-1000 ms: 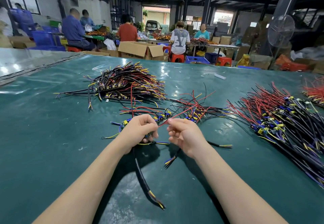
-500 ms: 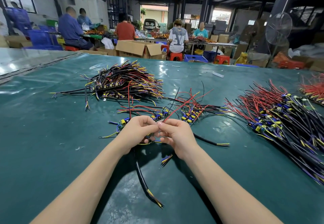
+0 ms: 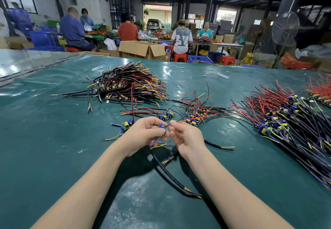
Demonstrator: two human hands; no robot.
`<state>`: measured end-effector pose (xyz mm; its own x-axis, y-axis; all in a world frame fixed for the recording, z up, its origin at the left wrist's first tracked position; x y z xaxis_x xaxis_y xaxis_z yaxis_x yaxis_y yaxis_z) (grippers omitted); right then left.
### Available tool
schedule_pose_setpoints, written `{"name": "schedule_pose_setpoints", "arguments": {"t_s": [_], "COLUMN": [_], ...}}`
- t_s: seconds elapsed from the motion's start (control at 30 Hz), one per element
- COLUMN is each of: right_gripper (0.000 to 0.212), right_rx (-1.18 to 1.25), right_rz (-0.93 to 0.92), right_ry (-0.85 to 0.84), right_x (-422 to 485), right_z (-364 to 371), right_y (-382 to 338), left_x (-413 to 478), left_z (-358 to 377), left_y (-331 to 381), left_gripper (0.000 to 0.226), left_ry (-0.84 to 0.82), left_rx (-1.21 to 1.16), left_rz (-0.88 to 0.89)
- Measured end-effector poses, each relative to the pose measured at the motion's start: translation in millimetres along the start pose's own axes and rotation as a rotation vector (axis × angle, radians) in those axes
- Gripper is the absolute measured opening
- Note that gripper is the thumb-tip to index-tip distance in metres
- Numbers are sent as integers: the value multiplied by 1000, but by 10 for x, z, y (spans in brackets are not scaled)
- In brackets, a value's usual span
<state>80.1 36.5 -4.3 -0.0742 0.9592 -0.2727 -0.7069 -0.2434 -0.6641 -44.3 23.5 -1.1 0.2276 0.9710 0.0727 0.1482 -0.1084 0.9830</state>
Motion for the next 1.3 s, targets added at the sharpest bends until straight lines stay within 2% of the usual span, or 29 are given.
{"name": "schedule_pose_setpoints", "arguments": {"t_s": [0.3, 0.67, 0.73, 0.87, 0.9, 0.97, 1.03, 1.07, 1.17, 1.23, 1.3], "right_gripper": [16, 22, 23, 31, 35, 38, 35, 33, 27, 25, 25], "right_rx": [101, 75, 159, 275, 197, -182, -626, -760, -847, -934, -1140], "right_rz": [-93, -185, -209, -204, -188, -164, -98, -53, -30, -144, -329], "right_ry": [83, 83, 82, 6, -9, -62, -212, -297, -375, -363, -350], "right_x": [94, 169, 170, 136, 115, 69, -1, -35, -65, -48, -34], "right_z": [-119, -246, -235, -164, -130, -59, 30, 63, 95, 90, 88], "right_y": [-258, -453, -479, -458, -425, -338, -194, -113, 1, -5, -34], "left_x": [2, -69, -58, -5, 0, 9, 25, 32, 44, 50, 52], "left_z": [31, -10, -45, -134, -151, -179, -188, -187, -177, -178, -181], "left_y": [-27, -5, -16, 13, 22, 29, 16, 8, -21, -28, -20], "left_gripper": [13, 15, 12, 24, 25, 23, 21, 21, 19, 18, 16], "left_ry": [-75, -190, -158, 8, 34, 88, 171, 215, 301, 336, 365], "left_rx": [131, 77, 30, -41, -28, -2, -10, -35, -76, -74, -63], "left_rz": [-102, -166, -142, 25, 51, 78, 100, 105, 98, 88, 89]}}
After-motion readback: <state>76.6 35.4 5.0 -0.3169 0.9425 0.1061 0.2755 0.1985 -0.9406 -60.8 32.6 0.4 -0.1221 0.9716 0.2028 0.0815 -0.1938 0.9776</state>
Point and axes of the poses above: each hand's wrist, its own x-axis towards the middle knuckle, its own z-axis out of the palm, y = z × x, the point moved 3 cm from there along x, towards the middle knuckle, and after that the axes turned 10 degrees about x, right-handed, at the moved point
